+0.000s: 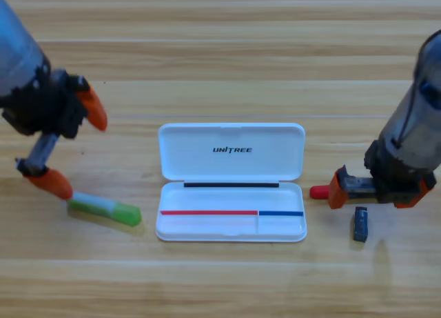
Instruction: Clean up eraser and pencils
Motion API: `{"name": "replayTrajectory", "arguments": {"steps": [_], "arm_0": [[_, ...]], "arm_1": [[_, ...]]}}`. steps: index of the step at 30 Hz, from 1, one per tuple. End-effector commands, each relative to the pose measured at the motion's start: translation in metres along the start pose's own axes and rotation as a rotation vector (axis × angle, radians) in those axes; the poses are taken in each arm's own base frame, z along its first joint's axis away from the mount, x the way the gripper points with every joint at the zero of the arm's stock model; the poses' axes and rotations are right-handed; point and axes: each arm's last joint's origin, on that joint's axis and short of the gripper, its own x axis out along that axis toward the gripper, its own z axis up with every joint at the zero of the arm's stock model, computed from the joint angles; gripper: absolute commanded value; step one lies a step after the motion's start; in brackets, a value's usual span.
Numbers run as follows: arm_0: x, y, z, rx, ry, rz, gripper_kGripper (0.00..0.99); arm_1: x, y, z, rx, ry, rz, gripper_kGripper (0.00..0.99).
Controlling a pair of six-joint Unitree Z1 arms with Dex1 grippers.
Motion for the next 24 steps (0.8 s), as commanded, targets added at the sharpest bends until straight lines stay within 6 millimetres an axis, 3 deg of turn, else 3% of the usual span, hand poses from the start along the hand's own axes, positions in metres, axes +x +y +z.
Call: {"name": "replayTrajectory", "arguments": {"steps": [1,9,17,21,24], "arm_0": [[0.043,0.017,-0.012,-0.057,0.035,-0.137,0.959],[0.081,0.033,-0.022,-0.107,0.065,-0.230,0.989],[0.099,0.047,-0.026,-0.169,0.088,-0.242,0.985],[0.109,0.049,-0.030,-0.182,0.096,-0.256,0.988],[0.114,0.048,-0.032,-0.185,0.098,-0.260,0.990]], "arm_1": [[0.036,-0.006,0.013,0.070,0.030,-0.057,0.937],[0.053,-0.005,0.013,0.100,0.076,-0.067,0.894],[0.064,-0.005,0.011,0.122,0.108,-0.081,0.816],[0.067,-0.005,0.009,0.128,0.131,-0.073,0.695],[0.067,-0.005,0.007,0.129,0.149,-0.056,0.494]]}}
